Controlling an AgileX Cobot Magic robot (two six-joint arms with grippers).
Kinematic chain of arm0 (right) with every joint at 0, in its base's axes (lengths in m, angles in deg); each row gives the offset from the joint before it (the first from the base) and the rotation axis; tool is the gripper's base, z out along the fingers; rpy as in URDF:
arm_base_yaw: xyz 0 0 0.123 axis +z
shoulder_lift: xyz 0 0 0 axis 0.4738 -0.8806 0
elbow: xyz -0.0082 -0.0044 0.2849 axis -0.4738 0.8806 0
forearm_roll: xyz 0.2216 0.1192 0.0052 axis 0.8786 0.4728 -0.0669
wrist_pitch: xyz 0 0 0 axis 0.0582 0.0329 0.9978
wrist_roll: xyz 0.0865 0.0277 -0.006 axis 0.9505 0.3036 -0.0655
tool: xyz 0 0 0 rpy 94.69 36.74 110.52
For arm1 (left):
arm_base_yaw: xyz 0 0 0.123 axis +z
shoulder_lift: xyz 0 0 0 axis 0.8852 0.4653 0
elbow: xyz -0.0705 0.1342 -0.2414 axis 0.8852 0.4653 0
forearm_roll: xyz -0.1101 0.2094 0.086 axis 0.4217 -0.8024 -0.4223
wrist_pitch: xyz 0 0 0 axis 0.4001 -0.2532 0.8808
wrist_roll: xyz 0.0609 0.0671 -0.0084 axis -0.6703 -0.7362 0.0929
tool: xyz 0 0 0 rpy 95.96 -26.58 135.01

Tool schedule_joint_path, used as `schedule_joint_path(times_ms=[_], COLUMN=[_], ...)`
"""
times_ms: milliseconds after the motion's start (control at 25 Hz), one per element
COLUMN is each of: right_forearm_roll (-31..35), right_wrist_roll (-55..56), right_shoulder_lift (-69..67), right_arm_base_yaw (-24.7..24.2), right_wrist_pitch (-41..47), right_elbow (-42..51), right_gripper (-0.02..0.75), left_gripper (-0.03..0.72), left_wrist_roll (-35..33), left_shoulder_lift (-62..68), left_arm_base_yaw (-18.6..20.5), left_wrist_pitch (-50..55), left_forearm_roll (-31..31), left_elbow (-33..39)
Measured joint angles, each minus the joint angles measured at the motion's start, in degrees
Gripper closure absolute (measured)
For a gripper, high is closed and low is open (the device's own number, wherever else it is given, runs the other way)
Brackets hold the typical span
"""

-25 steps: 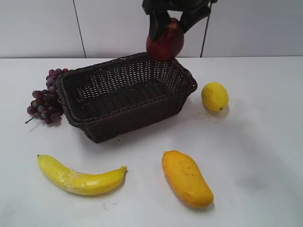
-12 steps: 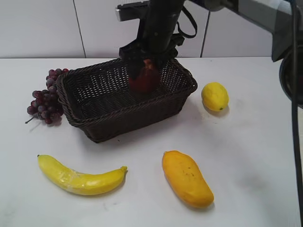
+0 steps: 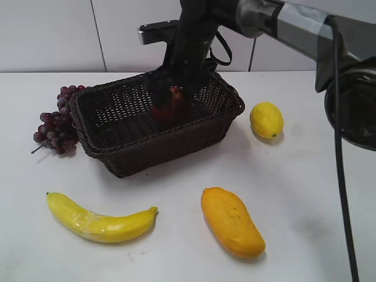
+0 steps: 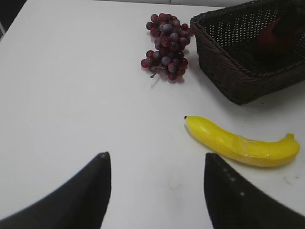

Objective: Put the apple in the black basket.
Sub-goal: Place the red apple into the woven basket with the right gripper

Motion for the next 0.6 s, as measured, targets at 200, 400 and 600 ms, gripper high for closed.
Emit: schedule_joint_path(times_ms=[200,400,600], right_forearm_roll=[0.07,0.27,0.77], right_wrist_roll=[-0.63,-0.84,-1.01], right_shoulder_lift=[-0.89,-0.89,-0.89], right_arm_base_yaw=[0.00,0.00,0.00], right_wrist_pitch=[-0.13,0.46,1.87], right_elbow=[0.00,0.00,-0.07], right_gripper=[0.175,0.176,0.122], left_gripper=[0.226,0.226,0.226], left_wrist_roll=[0.00,0.00,0.00], left_shoulder_lift=[0.00,0.00,0.00], left_arm_base_yaw=[0.00,0.00,0.00], left_wrist_pitch=[0.00,0.00,0.00], left_forearm_roll=[0.00,0.00,0.00], left_elbow=[0.00,0.00,0.00])
